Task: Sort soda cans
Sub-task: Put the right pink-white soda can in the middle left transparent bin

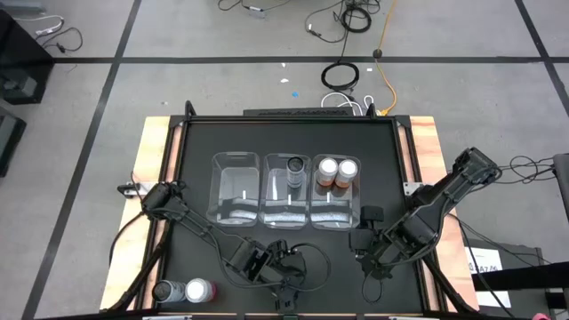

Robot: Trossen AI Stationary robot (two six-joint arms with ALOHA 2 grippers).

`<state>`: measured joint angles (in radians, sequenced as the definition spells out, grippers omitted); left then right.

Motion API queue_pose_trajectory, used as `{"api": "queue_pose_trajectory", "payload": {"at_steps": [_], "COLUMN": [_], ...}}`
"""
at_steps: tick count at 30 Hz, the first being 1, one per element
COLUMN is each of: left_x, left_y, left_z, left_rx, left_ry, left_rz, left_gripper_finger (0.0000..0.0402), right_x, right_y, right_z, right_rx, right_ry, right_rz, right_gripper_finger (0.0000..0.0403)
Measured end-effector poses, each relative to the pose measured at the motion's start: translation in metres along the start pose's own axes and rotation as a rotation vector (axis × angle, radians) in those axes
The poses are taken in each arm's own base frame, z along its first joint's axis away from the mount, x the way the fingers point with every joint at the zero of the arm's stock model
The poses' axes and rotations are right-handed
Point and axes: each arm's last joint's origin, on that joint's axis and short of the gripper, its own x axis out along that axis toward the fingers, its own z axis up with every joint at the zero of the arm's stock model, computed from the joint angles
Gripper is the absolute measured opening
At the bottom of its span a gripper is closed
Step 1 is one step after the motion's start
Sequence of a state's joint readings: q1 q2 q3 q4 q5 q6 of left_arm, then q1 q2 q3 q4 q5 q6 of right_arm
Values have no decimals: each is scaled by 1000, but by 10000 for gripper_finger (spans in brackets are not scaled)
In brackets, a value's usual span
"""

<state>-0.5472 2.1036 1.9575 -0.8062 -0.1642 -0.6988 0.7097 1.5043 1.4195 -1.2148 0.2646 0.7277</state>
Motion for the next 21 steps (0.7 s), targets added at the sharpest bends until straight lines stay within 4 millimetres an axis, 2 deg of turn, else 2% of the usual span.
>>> {"api": "queue_pose_trajectory", "payload": {"at_steps": [8, 12, 21], "left_x": [0, 0, -1], "left_y": [1, -1, -3], "left_z": [0, -1, -2], "left_rx": [1, -28, -96], "left_ry": [-15, 36, 39], "left_rz": [27, -34, -51], "left_gripper_finger": [393, 390, 387], "right_x": [0, 0, 0], "right_y": [0, 0, 0], "right_z": [0, 0, 0], "right_rx": [-3, -2, -7], "right_ry": [0, 0, 0], "right_rz": [0, 0, 0], "right_gripper_finger": [384, 384, 384]}}
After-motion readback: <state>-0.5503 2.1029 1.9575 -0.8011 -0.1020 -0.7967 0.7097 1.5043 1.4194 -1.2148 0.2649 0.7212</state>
